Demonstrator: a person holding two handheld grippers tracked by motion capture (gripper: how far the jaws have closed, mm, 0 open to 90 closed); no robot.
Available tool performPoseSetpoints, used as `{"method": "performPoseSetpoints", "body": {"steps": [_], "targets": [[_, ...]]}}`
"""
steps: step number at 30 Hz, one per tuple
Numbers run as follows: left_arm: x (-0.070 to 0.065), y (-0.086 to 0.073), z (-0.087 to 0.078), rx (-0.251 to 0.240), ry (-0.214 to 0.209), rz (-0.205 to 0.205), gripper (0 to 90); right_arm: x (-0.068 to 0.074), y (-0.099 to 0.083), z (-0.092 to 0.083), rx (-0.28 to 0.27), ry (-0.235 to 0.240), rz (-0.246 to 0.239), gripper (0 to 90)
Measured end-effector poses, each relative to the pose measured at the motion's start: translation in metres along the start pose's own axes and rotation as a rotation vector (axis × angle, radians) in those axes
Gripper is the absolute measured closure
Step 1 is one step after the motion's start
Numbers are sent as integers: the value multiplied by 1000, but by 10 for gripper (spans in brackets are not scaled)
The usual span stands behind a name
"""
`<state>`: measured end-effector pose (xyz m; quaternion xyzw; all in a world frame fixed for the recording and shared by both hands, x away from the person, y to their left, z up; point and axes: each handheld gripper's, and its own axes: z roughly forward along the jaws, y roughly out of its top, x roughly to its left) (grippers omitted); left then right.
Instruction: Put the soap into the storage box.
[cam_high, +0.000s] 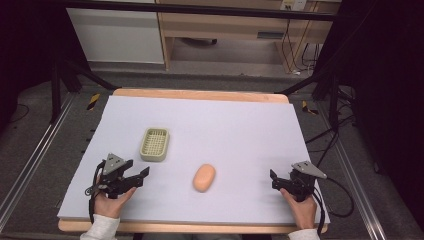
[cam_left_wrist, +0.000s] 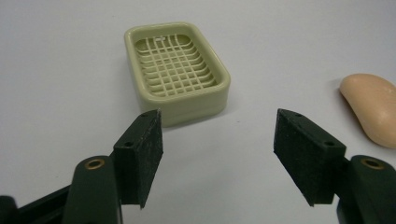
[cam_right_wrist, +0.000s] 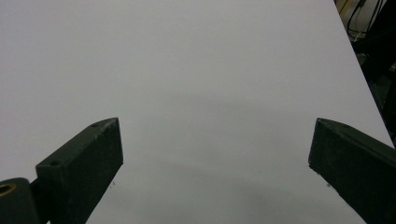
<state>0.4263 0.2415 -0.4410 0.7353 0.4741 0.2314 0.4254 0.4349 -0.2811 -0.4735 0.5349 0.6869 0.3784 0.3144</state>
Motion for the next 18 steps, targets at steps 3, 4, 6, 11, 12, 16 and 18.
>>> {"method": "performPoseSetpoints", "body": {"steps": [3, 4, 6, 11, 12, 16, 18], "targets": [[-5, 1, 2, 5, -9, 8, 317, 1, 0, 0, -1, 5, 2, 33], [-6, 1, 3, 8, -10, 16, 315, 1, 0, 0, -1, 7, 0, 33], [-10, 2, 5, 12, -15, 27, 312, 2, 0, 0, 1, 7, 1, 33], [-16, 5, 8, 13, -12, 43, 304, 4, 0, 1, 5, 12, -5, 34], [-19, 6, 8, 11, -15, 53, 302, 4, 0, 1, 3, 11, -8, 34], [-25, 10, 9, 11, -29, 67, 300, 4, 0, 1, 2, 13, -10, 34], [-28, 12, 10, 17, -38, 79, 296, 5, 0, 1, 0, 13, -4, 33]]}}
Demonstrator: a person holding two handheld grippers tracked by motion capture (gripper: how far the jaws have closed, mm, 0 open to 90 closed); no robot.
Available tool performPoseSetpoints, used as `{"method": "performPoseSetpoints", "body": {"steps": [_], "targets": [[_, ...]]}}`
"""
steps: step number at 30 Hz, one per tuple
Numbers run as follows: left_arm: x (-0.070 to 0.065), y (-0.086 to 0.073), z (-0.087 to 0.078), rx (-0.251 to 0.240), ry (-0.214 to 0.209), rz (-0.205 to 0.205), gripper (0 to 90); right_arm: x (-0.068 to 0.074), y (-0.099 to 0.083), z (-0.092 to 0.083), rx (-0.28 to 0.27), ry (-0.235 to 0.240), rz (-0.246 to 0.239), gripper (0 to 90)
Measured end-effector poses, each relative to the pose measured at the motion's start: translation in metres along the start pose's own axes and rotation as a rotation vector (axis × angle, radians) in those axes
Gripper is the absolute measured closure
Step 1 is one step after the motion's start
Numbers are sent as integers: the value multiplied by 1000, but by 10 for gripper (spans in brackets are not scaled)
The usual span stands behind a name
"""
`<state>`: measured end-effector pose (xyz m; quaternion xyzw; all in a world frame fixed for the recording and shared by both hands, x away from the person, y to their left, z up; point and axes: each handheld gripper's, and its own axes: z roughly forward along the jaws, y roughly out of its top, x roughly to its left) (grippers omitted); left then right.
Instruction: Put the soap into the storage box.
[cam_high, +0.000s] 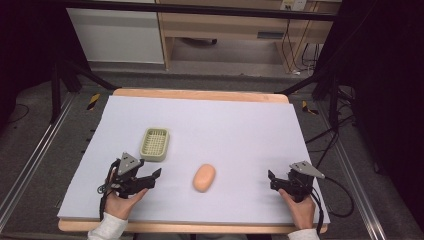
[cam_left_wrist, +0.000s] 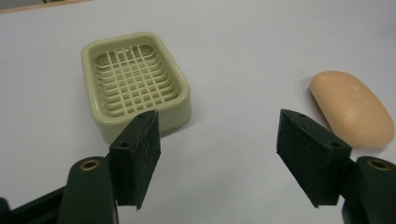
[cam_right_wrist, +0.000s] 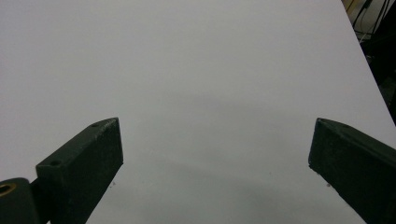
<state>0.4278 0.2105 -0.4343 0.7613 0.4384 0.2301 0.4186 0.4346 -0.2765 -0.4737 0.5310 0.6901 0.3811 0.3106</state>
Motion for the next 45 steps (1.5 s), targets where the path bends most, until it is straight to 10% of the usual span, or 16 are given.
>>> {"method": "performPoseSetpoints", "body": {"steps": [45], "targets": [[-65, 56, 39, 54, -122, 91, 274, 0, 0, 0, 14, 16, 10, 34]]}}
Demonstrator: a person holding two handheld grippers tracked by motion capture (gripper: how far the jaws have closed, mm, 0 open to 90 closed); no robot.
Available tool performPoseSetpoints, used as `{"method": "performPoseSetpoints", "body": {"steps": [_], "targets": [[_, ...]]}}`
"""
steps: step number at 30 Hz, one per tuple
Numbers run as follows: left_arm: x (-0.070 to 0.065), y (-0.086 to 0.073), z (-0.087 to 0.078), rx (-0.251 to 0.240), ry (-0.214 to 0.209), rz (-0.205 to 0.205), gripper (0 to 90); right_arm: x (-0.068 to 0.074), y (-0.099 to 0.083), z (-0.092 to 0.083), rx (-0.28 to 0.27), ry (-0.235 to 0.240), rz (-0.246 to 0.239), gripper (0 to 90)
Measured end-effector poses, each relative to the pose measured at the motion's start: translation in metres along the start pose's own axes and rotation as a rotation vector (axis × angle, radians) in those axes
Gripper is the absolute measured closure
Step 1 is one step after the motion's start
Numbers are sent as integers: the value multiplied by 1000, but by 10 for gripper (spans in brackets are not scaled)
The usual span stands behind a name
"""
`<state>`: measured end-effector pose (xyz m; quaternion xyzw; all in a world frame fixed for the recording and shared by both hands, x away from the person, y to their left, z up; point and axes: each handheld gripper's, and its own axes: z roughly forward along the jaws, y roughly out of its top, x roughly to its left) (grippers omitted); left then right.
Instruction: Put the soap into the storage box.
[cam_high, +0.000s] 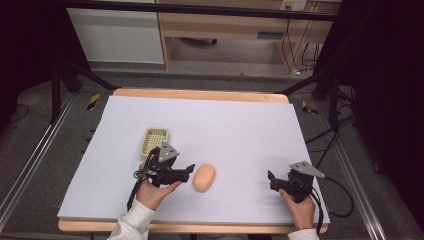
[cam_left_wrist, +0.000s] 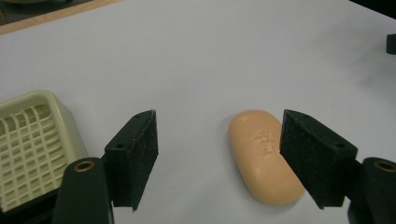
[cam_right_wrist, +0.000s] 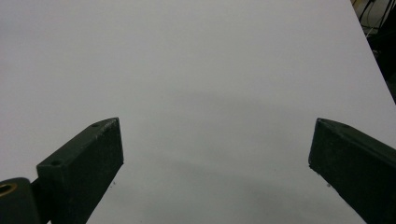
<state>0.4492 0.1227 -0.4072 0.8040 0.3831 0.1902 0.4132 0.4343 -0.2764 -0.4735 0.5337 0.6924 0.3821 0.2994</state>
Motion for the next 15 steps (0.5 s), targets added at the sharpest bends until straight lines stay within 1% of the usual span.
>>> {"method": "performPoseSetpoints", "body": {"steps": [1, 2, 4, 11, 15], "targets": [[-1, 1, 1, 7, -2, 4, 274, 0, 0, 0, 1, -1, -1, 35], [-2, 1, 3, 2, -4, 0, 275, 0, 0, 0, 1, -1, -1, 35], [-4, 1, 5, 13, -8, 11, 274, 0, 0, 0, 2, 0, -1, 35], [-10, 1, 11, 38, -18, 25, 274, 0, 0, 0, 7, -2, -2, 35], [-14, 2, 16, 44, -25, 24, 274, -1, -1, -1, 7, -3, -2, 34]]}}
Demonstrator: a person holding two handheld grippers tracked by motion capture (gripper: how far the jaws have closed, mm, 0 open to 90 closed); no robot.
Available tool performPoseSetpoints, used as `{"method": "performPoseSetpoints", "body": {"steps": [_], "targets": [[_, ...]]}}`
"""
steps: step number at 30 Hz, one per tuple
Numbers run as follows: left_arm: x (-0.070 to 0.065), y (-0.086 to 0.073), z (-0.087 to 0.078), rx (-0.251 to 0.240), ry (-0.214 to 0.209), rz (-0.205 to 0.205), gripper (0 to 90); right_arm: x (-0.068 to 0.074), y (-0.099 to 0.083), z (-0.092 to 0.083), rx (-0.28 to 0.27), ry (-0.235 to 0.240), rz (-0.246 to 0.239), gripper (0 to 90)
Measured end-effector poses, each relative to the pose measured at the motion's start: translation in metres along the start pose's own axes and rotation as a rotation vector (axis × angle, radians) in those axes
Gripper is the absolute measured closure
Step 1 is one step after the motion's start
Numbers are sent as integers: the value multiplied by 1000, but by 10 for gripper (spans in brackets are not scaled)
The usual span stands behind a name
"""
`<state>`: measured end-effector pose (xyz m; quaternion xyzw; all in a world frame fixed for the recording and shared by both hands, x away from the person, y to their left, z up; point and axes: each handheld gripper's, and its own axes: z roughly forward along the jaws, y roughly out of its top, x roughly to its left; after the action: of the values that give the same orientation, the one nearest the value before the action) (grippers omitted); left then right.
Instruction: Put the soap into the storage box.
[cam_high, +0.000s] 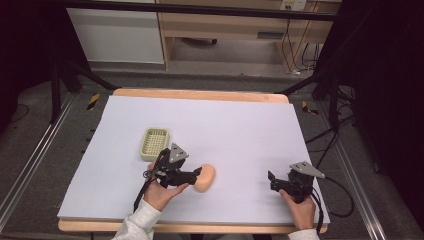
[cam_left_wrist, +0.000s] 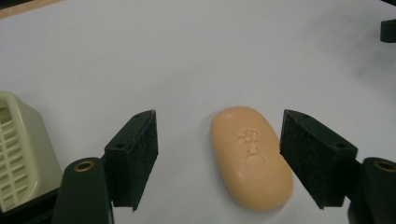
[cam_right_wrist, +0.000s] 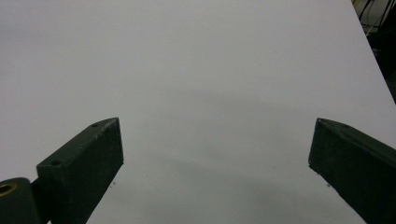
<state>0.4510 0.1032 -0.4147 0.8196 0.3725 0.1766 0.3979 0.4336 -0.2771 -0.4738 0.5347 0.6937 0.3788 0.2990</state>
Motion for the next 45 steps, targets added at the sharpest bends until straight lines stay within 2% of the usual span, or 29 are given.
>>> {"method": "performPoseSetpoints", "body": {"steps": [12, 25, 39, 45], "targets": [[-10, 0, 13, 47, -29, 12, 267, 1, 0, 0, 7, 4, 1, 36], [-22, 1, 28, 93, -31, 40, 258, 1, 0, 2, 21, 9, 0, 38], [-23, -1, 44, 139, -24, 14, 284, 2, 0, 3, 28, 14, 2, 38], [-26, -3, 52, 162, -24, 17, 286, 2, 0, 5, 34, 16, -5, 38]]}}
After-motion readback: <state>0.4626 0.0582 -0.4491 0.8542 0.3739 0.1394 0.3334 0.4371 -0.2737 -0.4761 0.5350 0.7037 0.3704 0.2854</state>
